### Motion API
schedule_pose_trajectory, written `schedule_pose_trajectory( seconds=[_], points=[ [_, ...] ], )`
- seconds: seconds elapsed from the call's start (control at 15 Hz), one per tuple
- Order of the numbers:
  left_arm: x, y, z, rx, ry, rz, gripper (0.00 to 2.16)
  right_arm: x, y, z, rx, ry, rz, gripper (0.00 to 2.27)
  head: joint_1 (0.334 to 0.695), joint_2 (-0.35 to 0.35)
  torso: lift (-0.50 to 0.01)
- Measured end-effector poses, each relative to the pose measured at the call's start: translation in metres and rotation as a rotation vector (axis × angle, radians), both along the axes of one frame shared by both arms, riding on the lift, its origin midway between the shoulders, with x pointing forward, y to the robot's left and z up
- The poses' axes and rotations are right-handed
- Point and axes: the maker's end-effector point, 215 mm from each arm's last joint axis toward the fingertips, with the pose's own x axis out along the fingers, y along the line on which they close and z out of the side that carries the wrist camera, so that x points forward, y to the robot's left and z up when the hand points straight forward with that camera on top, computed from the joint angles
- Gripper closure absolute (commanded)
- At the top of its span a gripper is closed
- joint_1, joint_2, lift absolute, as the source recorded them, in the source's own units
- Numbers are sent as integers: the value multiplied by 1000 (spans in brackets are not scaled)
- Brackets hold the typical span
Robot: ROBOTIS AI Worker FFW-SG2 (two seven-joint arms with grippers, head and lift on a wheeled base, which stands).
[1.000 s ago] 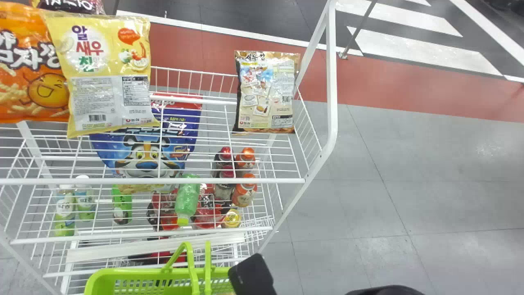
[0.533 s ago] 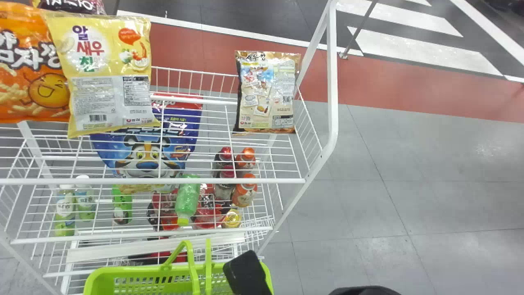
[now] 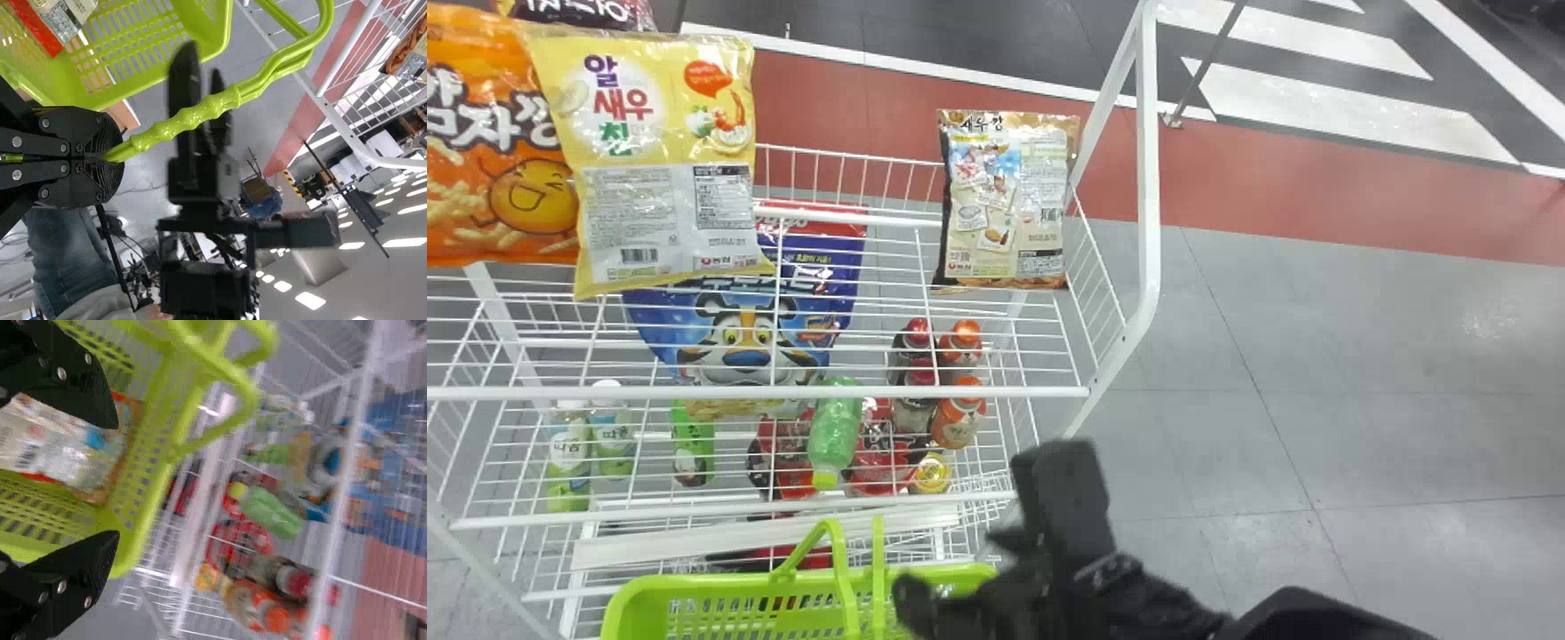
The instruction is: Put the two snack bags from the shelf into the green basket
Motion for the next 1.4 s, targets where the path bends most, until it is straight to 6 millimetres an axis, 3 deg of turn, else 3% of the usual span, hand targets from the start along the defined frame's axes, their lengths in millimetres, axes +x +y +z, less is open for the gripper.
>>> schedule_pose_trajectory(
  seconds=[0.2, 0.47, 0.67, 0.93, 1.4],
  points=[
    [0, 0, -1, 3, 1, 2, 1717, 81, -5, 59, 90, -303, -33, 76, 695, -350, -11],
    [-3, -3, -4, 16, 2, -5, 1717, 146, 2, 99, 180, -521, -69, 80, 695, -328, -11],
    [-3, -4, -4, 19, 2, -7, 1717, 179, 12, 98, 208, -597, -93, 83, 695, -294, -11],
    [-4, -3, -6, 20, 8, -9, 1717, 225, 4, 90, 183, -692, -143, 83, 695, -279, -11],
    [-3, 2, -7, 11, 12, -10, 1713, 275, -48, 74, 109, -698, -225, 87, 695, -325, -11]
  ],
)
